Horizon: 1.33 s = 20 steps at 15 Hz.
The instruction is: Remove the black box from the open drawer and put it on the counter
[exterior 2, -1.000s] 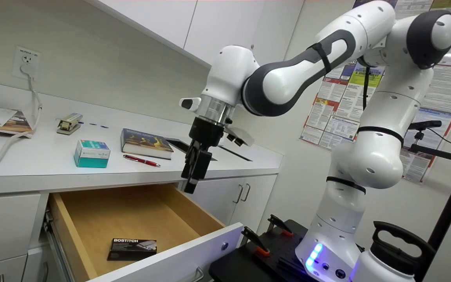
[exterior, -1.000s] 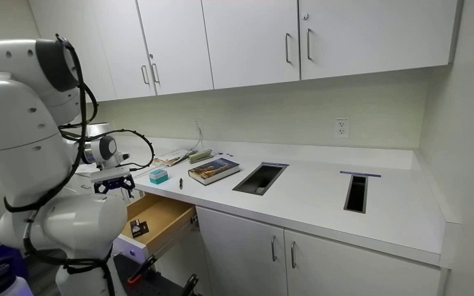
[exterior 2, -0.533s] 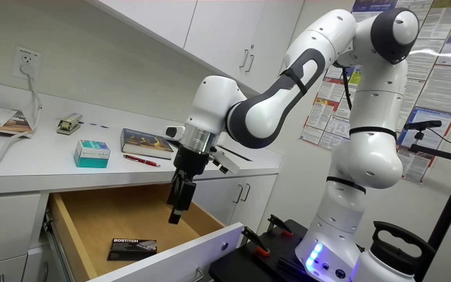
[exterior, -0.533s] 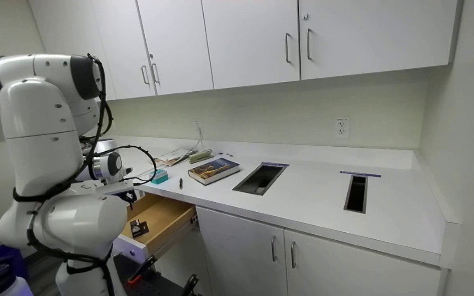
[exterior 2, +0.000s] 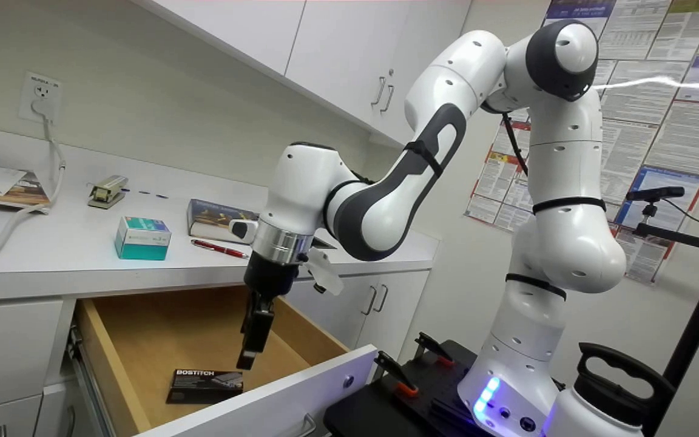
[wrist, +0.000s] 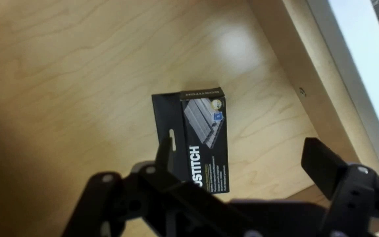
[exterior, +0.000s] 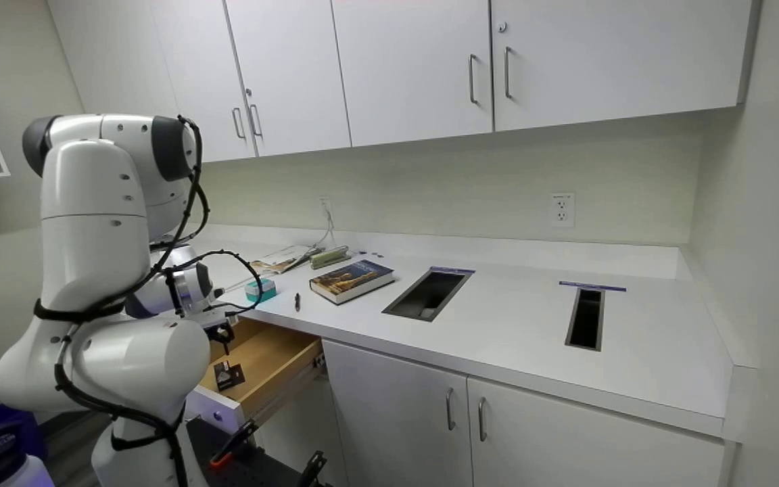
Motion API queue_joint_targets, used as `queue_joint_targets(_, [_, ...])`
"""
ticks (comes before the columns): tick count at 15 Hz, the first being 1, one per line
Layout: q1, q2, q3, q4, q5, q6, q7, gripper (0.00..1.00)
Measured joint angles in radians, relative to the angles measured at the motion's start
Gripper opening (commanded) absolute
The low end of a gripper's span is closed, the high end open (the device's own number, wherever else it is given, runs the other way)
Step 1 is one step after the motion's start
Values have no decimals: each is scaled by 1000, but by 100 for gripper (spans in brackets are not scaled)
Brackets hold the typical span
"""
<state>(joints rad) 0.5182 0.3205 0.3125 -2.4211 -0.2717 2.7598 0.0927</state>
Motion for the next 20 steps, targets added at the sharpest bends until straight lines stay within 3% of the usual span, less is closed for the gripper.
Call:
queue_joint_targets(16, [122,265,-122,215,-20,0,13,100])
queue_joint_targets(17, [128,274,-127,223,-20,0,13,75])
queue_joint_targets(18, [132,282,-131,230,-20,0,13,74])
queue_joint_targets(20, [138,295,-138,241,-20,0,13,59])
